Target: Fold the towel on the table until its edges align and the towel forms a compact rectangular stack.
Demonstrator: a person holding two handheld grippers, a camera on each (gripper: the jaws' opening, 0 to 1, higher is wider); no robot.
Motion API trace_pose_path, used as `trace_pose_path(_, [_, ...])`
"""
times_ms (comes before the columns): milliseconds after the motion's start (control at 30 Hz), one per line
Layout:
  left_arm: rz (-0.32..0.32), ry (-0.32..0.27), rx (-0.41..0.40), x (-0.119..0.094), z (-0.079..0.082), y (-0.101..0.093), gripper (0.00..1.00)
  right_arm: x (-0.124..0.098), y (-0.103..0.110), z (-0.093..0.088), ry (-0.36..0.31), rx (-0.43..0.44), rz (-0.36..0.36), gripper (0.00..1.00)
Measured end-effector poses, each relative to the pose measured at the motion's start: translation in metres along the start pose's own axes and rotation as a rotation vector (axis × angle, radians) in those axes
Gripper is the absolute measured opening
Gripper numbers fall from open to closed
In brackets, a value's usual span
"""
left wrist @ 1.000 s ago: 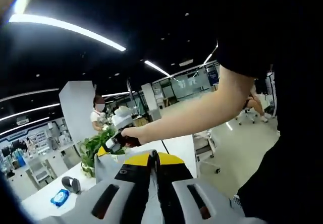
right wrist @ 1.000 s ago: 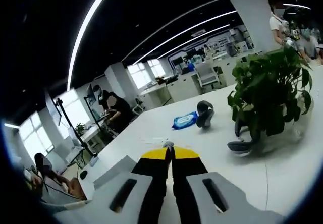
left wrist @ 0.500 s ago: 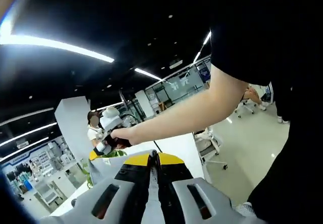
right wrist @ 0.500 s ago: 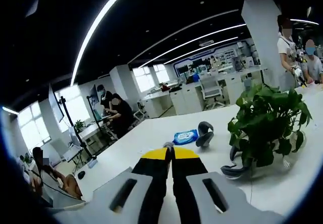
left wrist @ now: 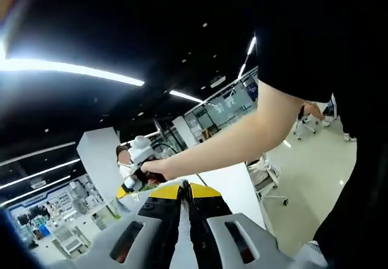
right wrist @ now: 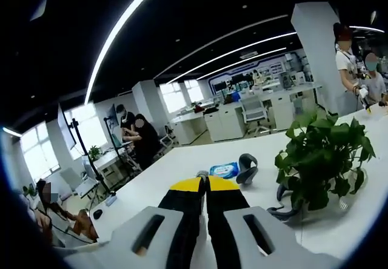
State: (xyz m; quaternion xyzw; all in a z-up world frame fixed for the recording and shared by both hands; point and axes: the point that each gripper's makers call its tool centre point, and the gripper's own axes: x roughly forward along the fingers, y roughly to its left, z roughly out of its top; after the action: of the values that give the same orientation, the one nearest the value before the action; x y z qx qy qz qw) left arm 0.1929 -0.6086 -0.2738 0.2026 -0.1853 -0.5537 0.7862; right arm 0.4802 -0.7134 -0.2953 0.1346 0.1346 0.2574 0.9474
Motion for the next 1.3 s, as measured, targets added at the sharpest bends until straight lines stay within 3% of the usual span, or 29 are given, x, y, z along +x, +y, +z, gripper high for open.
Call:
trace_pose_path(233, [0.127,0.047,-0.095,-0.041,-0.02,0.032,0.04,0.045,0.022,-0.006,0.05,0.015,0.061,0.0])
trace_pose_path(467, [0.273,0.105,-0.16,-0.091,-0.04,0.058,0.04,0.089,0.064,-0.023,0.11,0.001,0.147,0.0])
trace_pose_path(600, [0.361,0.15,-0.251,-0.125,-0.062,0.071,0.04,0.124,0.071,-0.041,0.18,-0.008,0.19,0.0])
trace_pose_path(733, [0.433,0.209,-0.326,-0.153,-0.091,0.077,0.04,0.139,0.089,-0.066,0.229,0.023,0.205,0.0])
trace_pose_path(967, [0.506,0.285,-0.408,-0.191,-0.132,0.072,0.04,0.163,0.109,-0.1,0.307,0.061,0.244,0.0])
trace_pose_path(1200, [0.503,0.388,-0.379,-0.215,-0.156,0.061,0.04,0.182,0.126,-0.12,0.353,0.065,0.272,0.0])
trace_pose_path(1300, [0.505,0.399,-0.376,-0.223,-0.159,0.059,0.04,0.185,0.135,-0.123,0.359,0.074,0.29,0.0])
